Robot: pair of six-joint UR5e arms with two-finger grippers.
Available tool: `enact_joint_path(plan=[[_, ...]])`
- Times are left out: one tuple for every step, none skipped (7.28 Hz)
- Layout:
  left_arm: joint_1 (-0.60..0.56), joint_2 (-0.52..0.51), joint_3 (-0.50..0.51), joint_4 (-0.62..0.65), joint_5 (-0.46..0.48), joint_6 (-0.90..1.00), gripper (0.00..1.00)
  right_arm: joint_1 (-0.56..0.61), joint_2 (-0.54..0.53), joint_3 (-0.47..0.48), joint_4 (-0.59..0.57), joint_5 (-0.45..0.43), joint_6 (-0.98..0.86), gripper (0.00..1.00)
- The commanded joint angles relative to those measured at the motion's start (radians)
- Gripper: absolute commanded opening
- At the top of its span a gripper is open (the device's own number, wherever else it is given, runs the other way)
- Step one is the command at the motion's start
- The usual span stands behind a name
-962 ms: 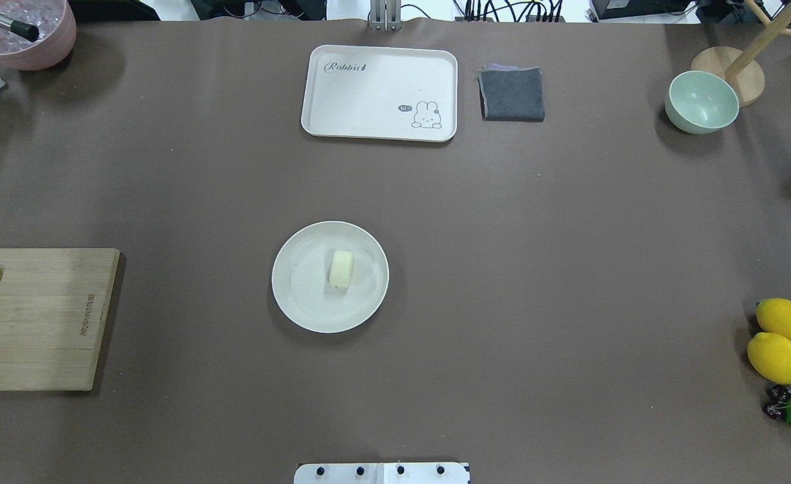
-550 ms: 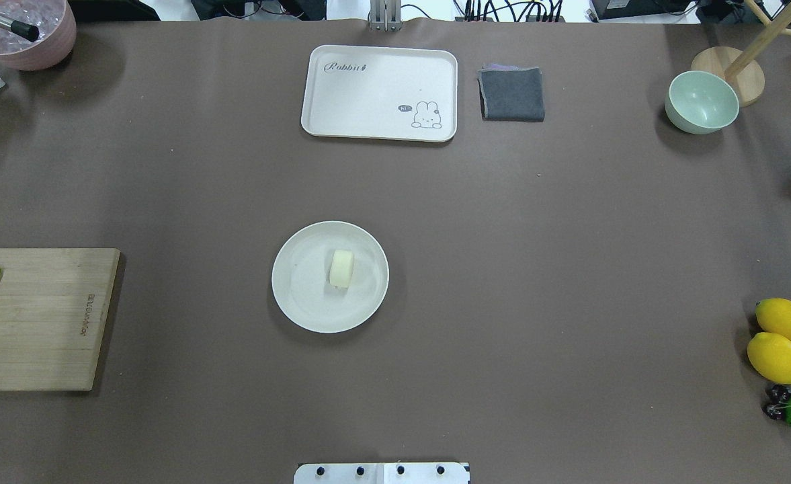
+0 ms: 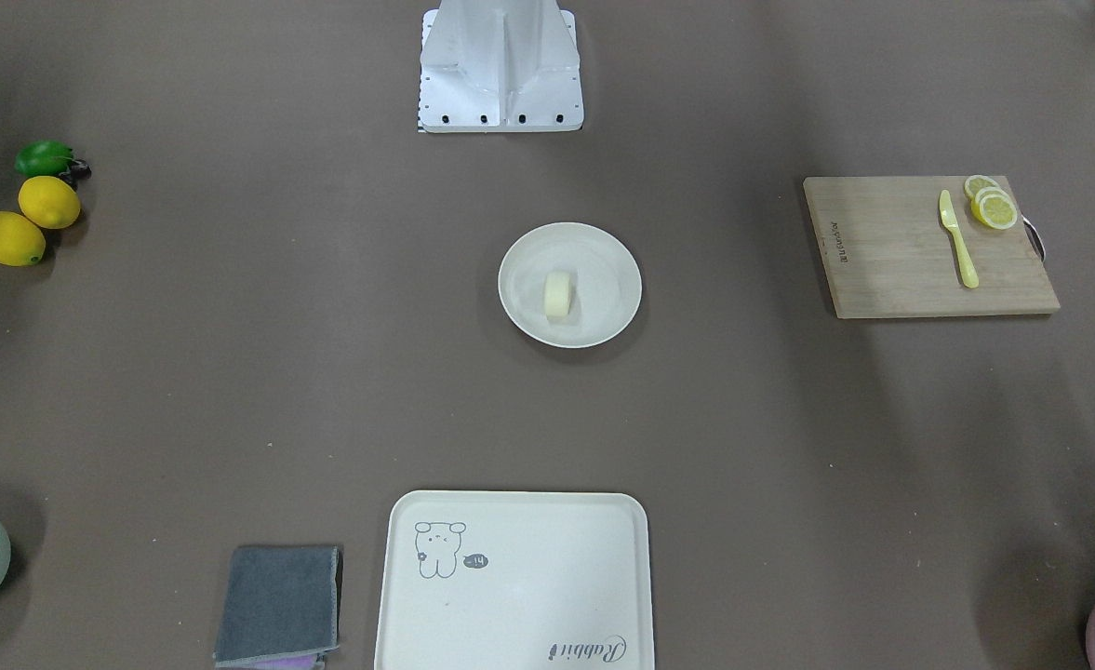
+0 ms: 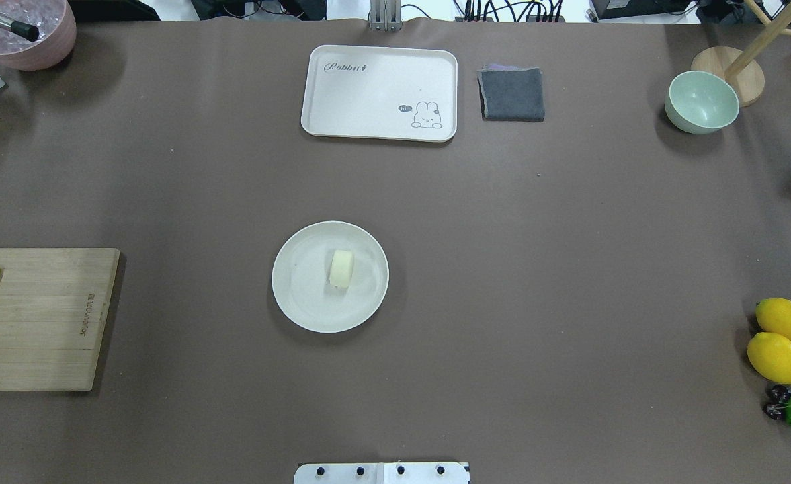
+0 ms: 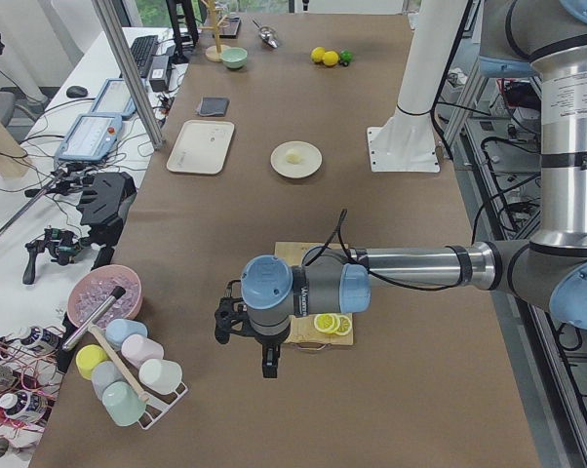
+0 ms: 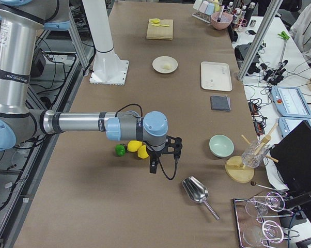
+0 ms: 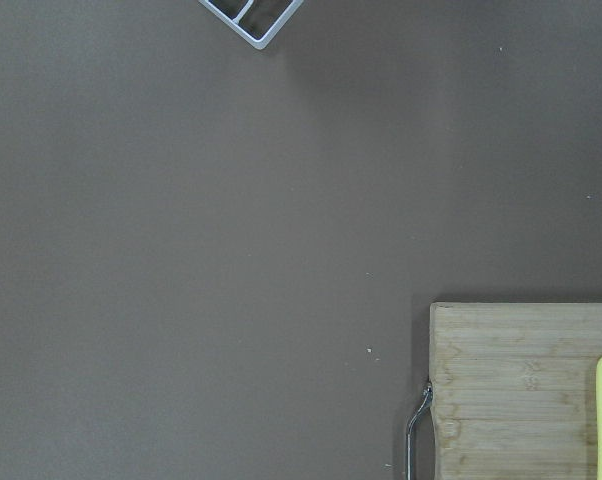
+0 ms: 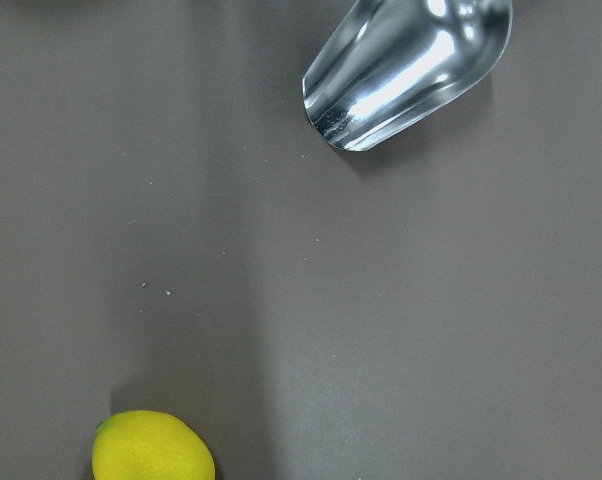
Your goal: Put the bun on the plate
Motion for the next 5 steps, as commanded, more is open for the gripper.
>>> enact_joint_path(plan=[[0.000, 0.000, 0.000, 0.000, -0.001, 0.000, 0.98, -0.006, -0.004, -0.003, -0.001, 0.000, 0.000, 1.00], [0.000, 0.000, 0.000, 0.000, -0.002, 0.000, 0.98, -0.007, -0.004, -0.003, -0.001, 0.000, 0.000, 1.00], [0.000, 0.000, 0.000, 0.000, -0.002, 0.000, 0.98, -0.012, -0.004, -0.003, -0.001, 0.015, 0.000, 1.00], [0.002, 0.000, 0.000, 0.000, -0.002, 0.000, 0.98, -0.014, -0.004, -0.003, -0.001, 0.026, 0.000, 1.00], [0.002, 0.000, 0.000, 0.000, -0.004, 0.000, 0.98, -0.014, -0.004, -0.003, -0.001, 0.026, -0.001, 1.00]])
